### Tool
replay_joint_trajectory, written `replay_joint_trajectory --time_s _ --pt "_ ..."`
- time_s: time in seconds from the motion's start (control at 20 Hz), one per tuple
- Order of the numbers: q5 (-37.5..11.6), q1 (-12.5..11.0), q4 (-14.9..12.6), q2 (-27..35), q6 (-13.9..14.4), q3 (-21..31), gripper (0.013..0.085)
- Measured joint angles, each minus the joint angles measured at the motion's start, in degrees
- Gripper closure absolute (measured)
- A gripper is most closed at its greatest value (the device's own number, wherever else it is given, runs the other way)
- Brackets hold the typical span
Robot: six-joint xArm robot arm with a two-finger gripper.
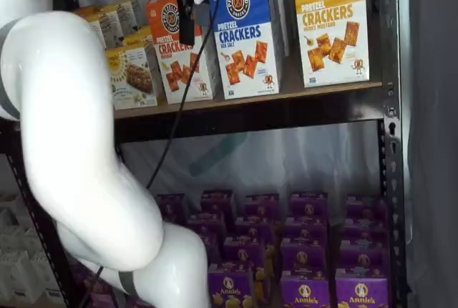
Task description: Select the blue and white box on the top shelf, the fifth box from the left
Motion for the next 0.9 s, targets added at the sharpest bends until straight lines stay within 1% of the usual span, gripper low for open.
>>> replay_joint_trajectory --time_s 0.05,0.1,0.15,0.3,0.4,0.5,0.7,0.8,0.9 --pt "-0.64 0.49 -0.83 -0.34 0.14 0.31 0.0130" --pt "-1.64 1.43 -2.23 -0.97 0.44 0.89 0.0130" --pt "-1.95 1.87 -2.86 -1.25 0.64 1.18 0.0130" --pt "-2.15 2.27 -3.22 -1.82 0.95 1.81 0.0130" --pt "-2.72 2.04 -2.59 -2.44 0.96 2.45 0.0130" --pt "-4.51 1.60 -1.74 -3.48 0.81 3.52 0.0130" --pt "-8.53 1.41 -1.94 -4.90 0.45 4.69 0.0130" --pt "-9.16 0.17 -0.29 -4.74 0.01 4.21 0.0130" --pt "-9.35 -1.51 2.17 -4.23 -0.49 3.21 0.0130"
